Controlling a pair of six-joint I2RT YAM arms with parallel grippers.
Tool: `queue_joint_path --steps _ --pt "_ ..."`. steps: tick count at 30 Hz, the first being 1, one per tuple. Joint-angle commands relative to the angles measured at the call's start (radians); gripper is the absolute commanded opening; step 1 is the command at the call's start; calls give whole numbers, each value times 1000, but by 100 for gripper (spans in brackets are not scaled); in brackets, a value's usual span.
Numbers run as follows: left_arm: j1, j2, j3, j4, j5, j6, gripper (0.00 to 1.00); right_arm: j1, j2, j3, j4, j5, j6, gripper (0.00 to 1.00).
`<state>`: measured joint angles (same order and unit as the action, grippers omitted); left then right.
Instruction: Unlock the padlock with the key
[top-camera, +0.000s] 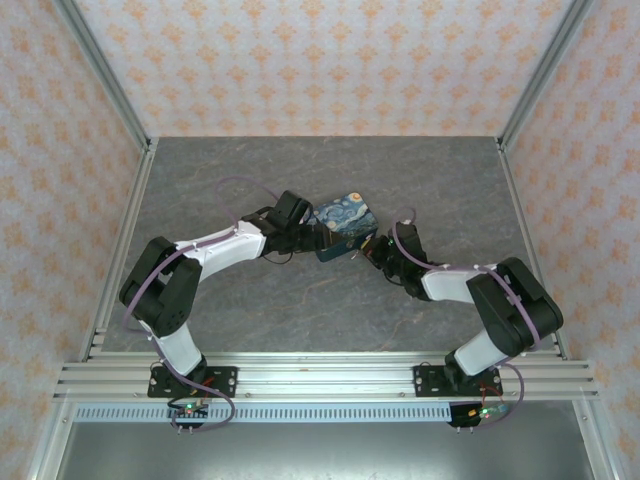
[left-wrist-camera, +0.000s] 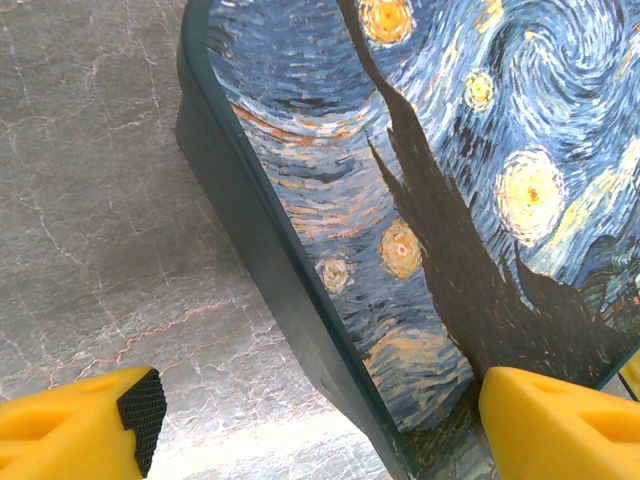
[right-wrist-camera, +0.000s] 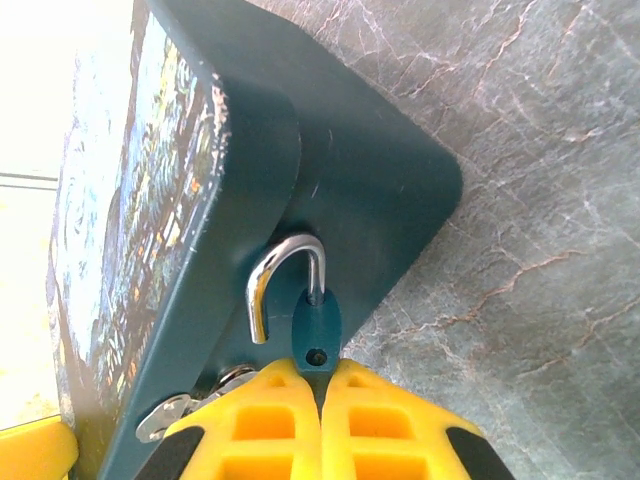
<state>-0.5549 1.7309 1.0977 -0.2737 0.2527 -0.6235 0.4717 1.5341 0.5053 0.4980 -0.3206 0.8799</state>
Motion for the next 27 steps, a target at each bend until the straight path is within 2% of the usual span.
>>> queue_joint_path --steps 1,10,18,19,21,25,27 --pt "-8 61 -44 -162 -62 15 83 -5 -34 1 26 -19 8 0" --pt "-5 -2 -2 -209 -64 29 84 -27 -214 -153 -78 20 20 0" --pt "5 -93 16 -247 -60 31 84 -33 -415 -257 -277 80 60 0" --pt "6 -106 16 -252 -61 30 84 -35 -445 -266 -312 95 69 3" --pt "7 -132 20 -264 -60 31 84 -35 -498 -280 -364 111 82 17" --pt "12 -189 25 -296 -67 36 85 -35 -606 -288 -462 129 115 49" --pt "15 -223 27 -314 -78 37 85 -36 -667 -278 -511 139 123 59"
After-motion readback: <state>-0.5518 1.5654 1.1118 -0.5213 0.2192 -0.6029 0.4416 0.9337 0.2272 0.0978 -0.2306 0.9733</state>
